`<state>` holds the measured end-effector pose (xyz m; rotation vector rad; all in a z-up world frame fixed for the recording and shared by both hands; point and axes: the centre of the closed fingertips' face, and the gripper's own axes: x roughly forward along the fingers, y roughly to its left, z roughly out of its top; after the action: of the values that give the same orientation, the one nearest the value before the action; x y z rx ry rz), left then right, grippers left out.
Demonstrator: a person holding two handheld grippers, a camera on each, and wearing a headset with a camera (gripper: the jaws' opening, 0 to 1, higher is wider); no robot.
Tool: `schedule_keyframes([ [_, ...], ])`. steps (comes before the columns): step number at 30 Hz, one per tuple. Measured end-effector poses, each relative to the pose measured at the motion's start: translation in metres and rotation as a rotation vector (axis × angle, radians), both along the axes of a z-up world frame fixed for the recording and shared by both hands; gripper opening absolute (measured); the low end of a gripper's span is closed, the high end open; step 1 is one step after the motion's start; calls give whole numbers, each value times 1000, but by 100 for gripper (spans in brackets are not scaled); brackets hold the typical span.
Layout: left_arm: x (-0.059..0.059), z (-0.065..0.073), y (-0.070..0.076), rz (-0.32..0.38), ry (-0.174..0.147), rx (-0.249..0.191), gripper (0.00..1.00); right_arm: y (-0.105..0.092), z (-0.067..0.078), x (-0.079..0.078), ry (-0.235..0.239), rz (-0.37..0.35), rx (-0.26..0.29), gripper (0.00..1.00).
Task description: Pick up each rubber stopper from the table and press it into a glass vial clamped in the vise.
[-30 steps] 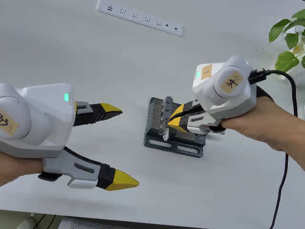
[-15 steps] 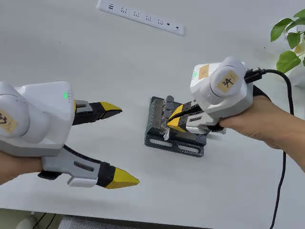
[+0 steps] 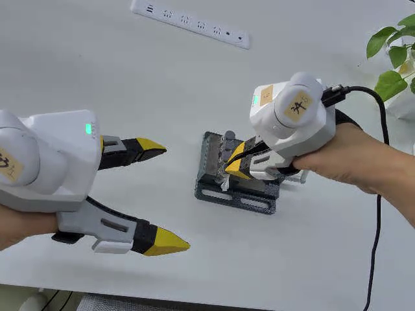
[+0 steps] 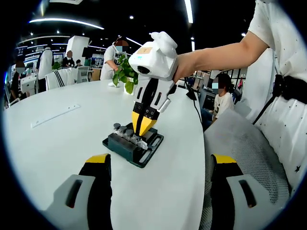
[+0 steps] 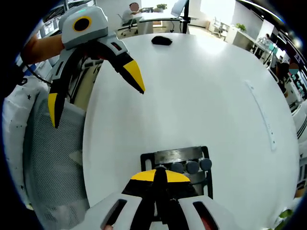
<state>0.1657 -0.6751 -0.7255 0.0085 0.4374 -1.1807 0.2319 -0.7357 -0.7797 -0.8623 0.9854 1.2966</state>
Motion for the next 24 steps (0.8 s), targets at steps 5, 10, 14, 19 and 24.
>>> schedule_keyframes([
  [5, 1, 1, 0, 2, -1, -5, 84, 0, 0, -1, 4, 5, -16, 1],
  [10, 1, 1, -1, 2, 0, -9, 83, 0, 0, -2, 3, 11, -33, 1],
  [14, 1, 1, -1, 3, 0, -9, 83, 2, -1, -2, 8, 13, -41, 0],
  [19, 2, 1, 1, 11, 1, -12, 83, 2, -2, -2, 12, 31, -60, 0],
  [24, 3, 1, 2, 13, 2, -9, 83, 3, -2, -1, 31, 31, -78, 0],
])
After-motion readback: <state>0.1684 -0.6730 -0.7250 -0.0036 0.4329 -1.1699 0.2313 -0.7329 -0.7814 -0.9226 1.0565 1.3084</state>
